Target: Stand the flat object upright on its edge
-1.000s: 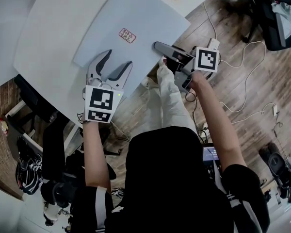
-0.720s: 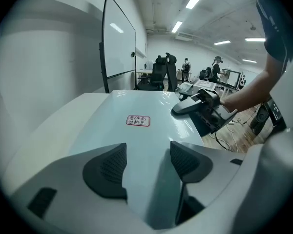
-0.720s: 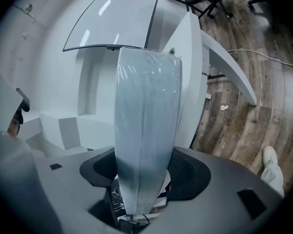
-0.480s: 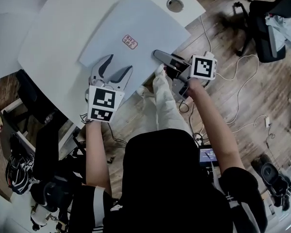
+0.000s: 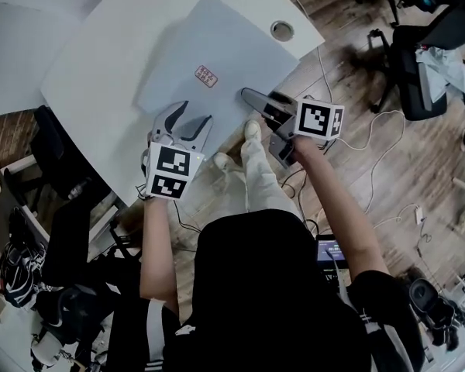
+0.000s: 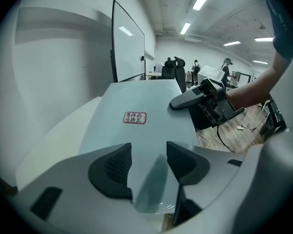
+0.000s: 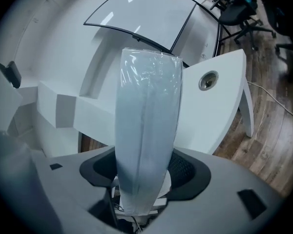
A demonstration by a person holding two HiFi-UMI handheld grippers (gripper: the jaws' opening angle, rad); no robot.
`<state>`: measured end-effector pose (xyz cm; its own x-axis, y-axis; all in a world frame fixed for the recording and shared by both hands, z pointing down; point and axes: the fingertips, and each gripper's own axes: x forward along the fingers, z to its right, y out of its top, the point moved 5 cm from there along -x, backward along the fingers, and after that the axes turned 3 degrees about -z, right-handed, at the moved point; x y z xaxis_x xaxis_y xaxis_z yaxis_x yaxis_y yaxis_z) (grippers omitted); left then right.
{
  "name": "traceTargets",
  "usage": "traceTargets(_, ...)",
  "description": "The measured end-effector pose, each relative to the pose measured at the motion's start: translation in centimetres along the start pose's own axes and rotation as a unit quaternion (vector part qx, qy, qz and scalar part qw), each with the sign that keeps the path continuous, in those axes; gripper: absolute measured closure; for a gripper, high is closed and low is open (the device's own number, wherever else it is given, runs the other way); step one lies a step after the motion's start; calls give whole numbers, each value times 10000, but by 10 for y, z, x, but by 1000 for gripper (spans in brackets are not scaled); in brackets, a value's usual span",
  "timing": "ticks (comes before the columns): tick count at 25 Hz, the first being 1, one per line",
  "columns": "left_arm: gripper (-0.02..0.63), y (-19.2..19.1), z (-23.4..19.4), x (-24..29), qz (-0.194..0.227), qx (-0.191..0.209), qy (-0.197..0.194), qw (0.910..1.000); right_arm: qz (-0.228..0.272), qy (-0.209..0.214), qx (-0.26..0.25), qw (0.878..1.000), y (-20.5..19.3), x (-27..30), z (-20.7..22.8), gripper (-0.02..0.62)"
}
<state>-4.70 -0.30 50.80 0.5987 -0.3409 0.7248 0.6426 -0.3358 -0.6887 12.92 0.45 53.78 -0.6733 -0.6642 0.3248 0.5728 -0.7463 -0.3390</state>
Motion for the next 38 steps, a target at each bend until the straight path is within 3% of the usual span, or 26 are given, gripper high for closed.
traceTargets(6, 408, 8, -4, -19, 195, -75, 435, 9988, -148, -210, -761, 9968, 9, 2, -26, 305)
traceTargets(13, 481, -5, -16, -50, 364, -545, 886, 9939, -341, -319, -1900, 9807, 14, 29, -78, 305)
traceTargets(22, 528, -18, -31, -90, 551, -1096, 1479, 9814, -736, -512, -3336, 9384, 6, 54, -131, 305)
traceTargets(27, 560, -28, -38, -109, 689, -1339, 1733, 9733, -928, -617, -4077, 9063, -2, 70, -152, 305)
traceTargets(32, 581, -34, -52, -139, 956, -1517, 1977, 9637, -1059, -643, -4525, 8831, -14, 91, -171, 305)
traceTargets(38, 592, -46, -59, -166, 992, -1541, 2310, 9555, -1178, -727, -4965, 8569, -26, 109, -188, 305)
